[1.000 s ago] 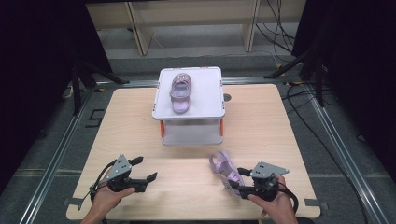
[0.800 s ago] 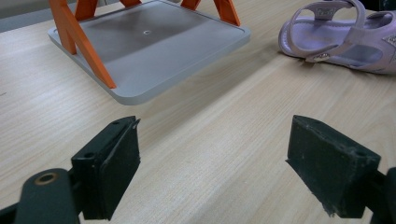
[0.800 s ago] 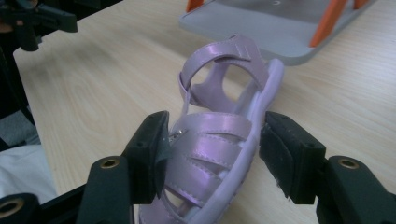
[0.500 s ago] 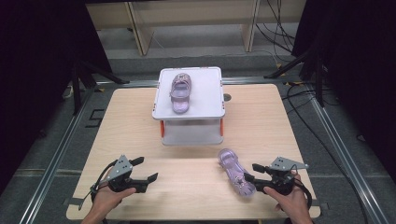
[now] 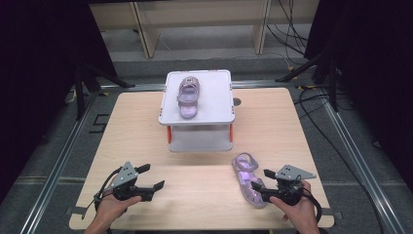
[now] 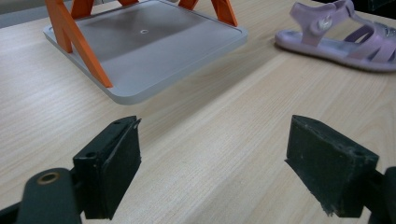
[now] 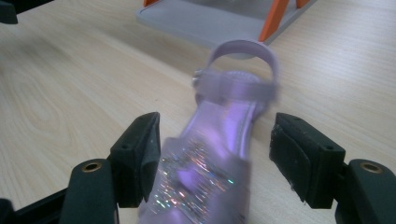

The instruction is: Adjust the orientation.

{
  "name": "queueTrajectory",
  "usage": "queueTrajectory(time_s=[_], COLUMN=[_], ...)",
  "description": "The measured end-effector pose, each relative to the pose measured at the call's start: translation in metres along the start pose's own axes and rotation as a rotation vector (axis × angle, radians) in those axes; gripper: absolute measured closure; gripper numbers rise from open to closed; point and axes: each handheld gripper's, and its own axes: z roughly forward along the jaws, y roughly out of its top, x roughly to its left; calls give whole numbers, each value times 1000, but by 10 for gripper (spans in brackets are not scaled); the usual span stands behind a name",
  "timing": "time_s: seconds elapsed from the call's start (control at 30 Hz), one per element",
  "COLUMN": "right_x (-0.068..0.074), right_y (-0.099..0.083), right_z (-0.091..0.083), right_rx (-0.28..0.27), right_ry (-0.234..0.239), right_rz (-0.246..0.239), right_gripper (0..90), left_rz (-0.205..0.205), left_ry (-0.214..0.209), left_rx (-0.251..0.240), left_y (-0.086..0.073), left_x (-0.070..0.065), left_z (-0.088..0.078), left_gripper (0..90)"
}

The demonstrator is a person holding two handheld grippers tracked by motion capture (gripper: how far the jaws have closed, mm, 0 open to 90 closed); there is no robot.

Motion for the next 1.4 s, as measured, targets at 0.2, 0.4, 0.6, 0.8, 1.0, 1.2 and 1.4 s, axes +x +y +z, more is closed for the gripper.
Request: queueTrajectory(time_s=[0.2, 0.4, 0.6, 0.8, 1.0, 1.2, 1.4], right_x=[4, 13, 12, 7, -2, 3, 10], right_y=[-1, -2, -4, -4, -3, -2, -4], right_z=[4, 10, 14, 10, 2, 4, 12], right_rx=[23, 63, 93, 121, 107, 123, 158], right_ry=[12, 28, 6, -33, -61, -39, -38], right_rz=[8, -36, -69, -108, -109, -99, -128], right_gripper=[323, 274, 251, 266, 271, 282, 224], left_rz=[0, 12, 45, 18, 29, 8, 6], left_ry=[3, 0, 6, 10, 16, 0, 1], left_rx=[-3, -3, 17, 8, 22, -3, -3], left_y=[0, 0, 1, 1, 1, 0, 0], left_x=[0, 0, 3, 0, 1, -1, -1], left_z=[0, 0, -1, -1, -2, 1, 1], left_gripper=[173, 175, 175, 176, 177, 177, 178])
